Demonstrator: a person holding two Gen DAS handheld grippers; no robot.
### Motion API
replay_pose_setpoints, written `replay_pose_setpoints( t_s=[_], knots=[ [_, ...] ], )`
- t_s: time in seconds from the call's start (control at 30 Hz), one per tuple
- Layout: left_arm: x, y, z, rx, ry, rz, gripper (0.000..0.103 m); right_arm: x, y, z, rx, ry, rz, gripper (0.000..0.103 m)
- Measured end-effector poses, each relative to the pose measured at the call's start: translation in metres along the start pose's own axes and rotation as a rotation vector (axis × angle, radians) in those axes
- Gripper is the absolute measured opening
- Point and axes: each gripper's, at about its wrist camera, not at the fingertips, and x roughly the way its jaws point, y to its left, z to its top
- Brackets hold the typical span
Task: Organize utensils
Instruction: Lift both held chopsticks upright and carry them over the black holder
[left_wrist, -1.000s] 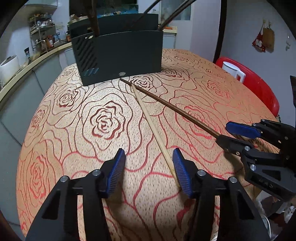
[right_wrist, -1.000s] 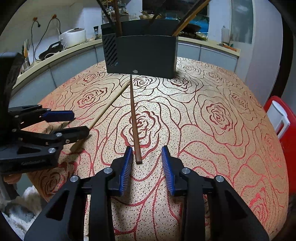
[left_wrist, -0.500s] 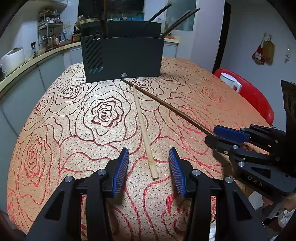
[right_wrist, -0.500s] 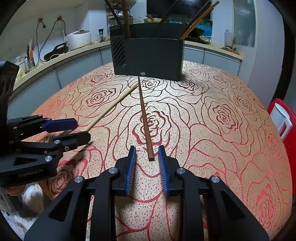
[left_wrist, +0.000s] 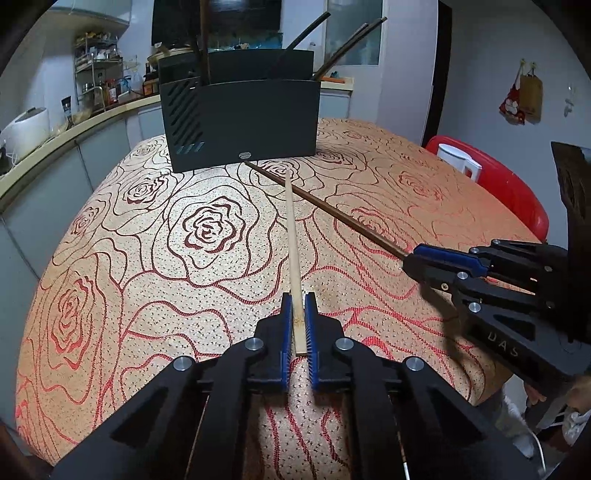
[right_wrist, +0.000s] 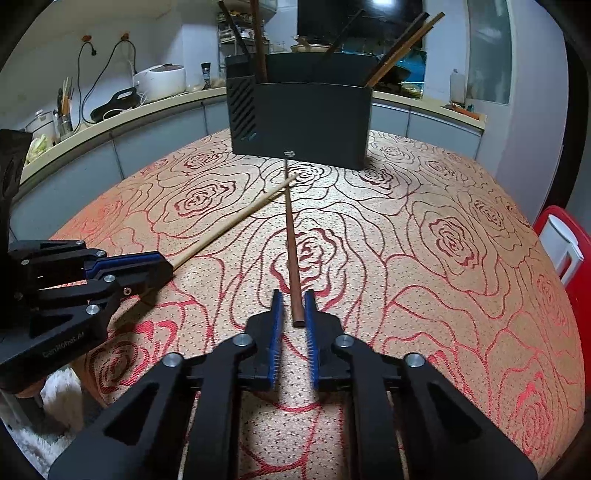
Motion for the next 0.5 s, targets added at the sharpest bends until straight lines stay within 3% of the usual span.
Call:
replay_pose_setpoints(
  t_s=[0.27, 0.5],
  knots=[
    [-0.008, 0.008, 0.009, 0.010, -0.004, 0.027, 0.006, -0.002, -0.002, 0.003, 0.033, 0.014, 0.022, 0.008],
    [-0.034, 0.024, 0.026, 0.004, -0.061, 0.053, 0.006, -0.032, -0.015, 0.020, 0.087, -0.075, 0.034, 0.008]
  ],
)
